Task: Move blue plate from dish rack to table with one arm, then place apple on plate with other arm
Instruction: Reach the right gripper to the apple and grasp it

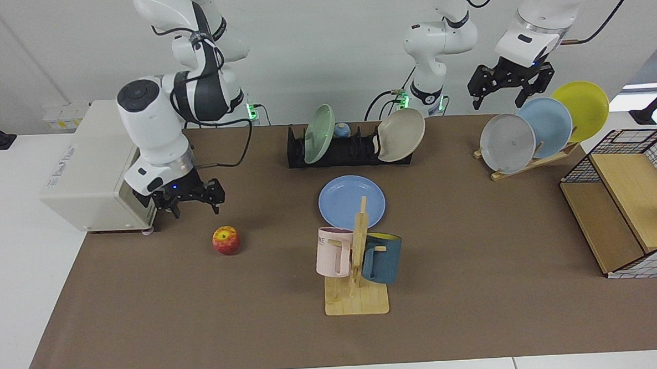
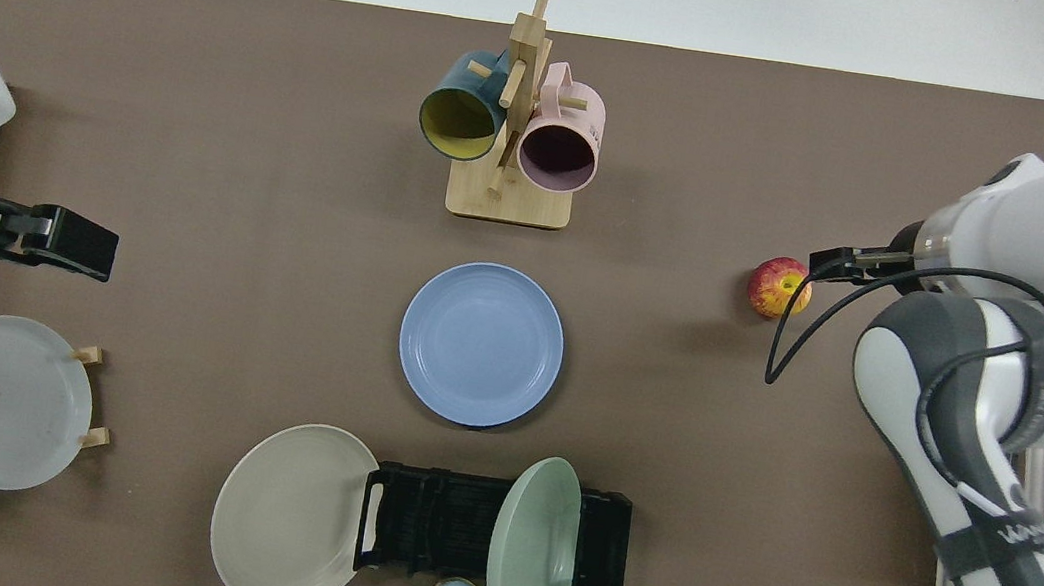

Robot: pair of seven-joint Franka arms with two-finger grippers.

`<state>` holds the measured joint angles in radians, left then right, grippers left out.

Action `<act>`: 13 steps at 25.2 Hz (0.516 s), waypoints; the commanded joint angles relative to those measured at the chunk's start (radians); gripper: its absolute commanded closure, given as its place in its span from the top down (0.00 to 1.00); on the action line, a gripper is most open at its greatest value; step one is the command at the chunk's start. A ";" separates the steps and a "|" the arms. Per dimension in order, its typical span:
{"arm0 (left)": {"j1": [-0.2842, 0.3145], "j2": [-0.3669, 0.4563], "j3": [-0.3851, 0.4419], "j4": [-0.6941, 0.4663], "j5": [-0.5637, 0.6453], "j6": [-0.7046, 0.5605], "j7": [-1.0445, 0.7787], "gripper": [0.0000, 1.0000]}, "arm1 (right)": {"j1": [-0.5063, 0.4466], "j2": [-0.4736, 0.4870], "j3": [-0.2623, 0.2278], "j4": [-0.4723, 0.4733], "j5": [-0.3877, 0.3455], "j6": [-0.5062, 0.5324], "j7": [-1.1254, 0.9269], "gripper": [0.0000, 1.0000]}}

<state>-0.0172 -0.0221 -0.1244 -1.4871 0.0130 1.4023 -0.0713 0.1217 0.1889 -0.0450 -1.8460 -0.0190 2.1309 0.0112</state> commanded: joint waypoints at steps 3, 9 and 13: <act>0.011 -0.022 0.000 -0.024 -0.013 -0.013 -0.008 1.00 | 0.030 0.056 -0.004 -0.075 0.017 0.118 0.007 1.00; 0.013 -0.027 -0.004 -0.022 -0.001 -0.013 -0.010 1.00 | 0.030 0.101 -0.004 -0.082 0.016 0.165 0.004 1.00; 0.013 -0.029 -0.003 -0.022 0.001 -0.011 -0.010 1.00 | 0.032 0.145 -0.004 -0.085 0.017 0.241 0.004 1.00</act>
<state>-0.0141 -0.0246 -0.1238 -1.4875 0.0113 1.3988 -0.0746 0.1526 0.2959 -0.0486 -1.9205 -0.0187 2.2932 0.0162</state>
